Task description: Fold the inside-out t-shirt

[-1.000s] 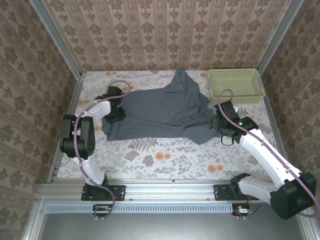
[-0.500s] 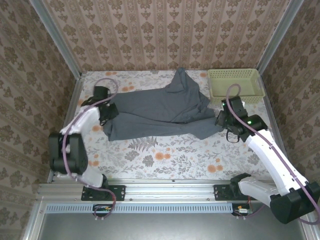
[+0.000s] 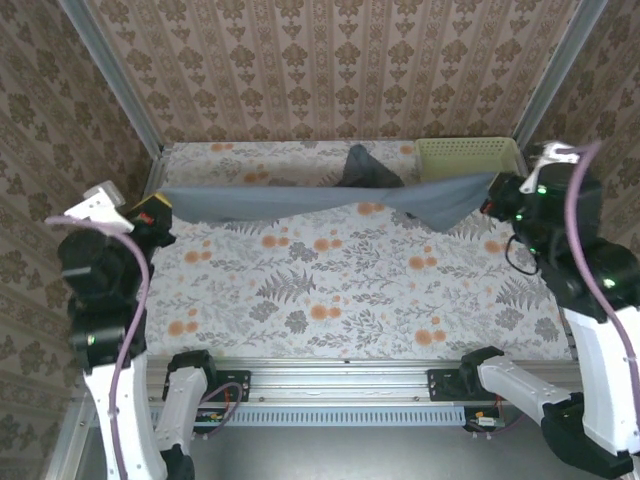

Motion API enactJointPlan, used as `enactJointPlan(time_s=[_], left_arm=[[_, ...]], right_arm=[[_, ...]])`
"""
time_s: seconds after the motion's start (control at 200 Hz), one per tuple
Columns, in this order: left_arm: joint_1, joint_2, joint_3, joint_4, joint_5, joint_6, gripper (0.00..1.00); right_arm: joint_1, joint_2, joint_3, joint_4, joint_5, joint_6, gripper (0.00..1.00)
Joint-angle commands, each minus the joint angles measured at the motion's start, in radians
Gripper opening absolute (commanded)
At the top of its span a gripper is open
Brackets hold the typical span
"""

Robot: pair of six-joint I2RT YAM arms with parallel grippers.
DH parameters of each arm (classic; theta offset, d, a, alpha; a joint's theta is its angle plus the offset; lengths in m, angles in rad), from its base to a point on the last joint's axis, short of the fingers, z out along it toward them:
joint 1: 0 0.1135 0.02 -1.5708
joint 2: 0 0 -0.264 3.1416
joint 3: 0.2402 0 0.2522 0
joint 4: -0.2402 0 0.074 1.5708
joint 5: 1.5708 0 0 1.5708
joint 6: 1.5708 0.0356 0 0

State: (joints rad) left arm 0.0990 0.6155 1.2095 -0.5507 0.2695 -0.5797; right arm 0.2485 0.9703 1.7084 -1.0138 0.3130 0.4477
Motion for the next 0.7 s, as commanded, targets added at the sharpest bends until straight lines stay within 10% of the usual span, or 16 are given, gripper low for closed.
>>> enactJointPlan(time_s=[0.0, 0.32, 0.695], left_arm=[[0.009, -0.041, 0.087, -0.064, -0.032, 0.029, 0.00], [0.007, 0.095, 0.105, -0.033, -0.124, 0.053, 0.00], [-0.016, 0.621, 0.176, 0.101, -0.069, -0.013, 0.00]], right_arm=[[-0.007, -0.016, 0.164, -0.047, 0.066, -0.070, 0.00], [-0.008, 0.074, 0.226, 0.096, 0.004, -0.111, 0.00], [-0.034, 0.350, 0.146, 0.402, -0.045, -0.232, 0.00]])
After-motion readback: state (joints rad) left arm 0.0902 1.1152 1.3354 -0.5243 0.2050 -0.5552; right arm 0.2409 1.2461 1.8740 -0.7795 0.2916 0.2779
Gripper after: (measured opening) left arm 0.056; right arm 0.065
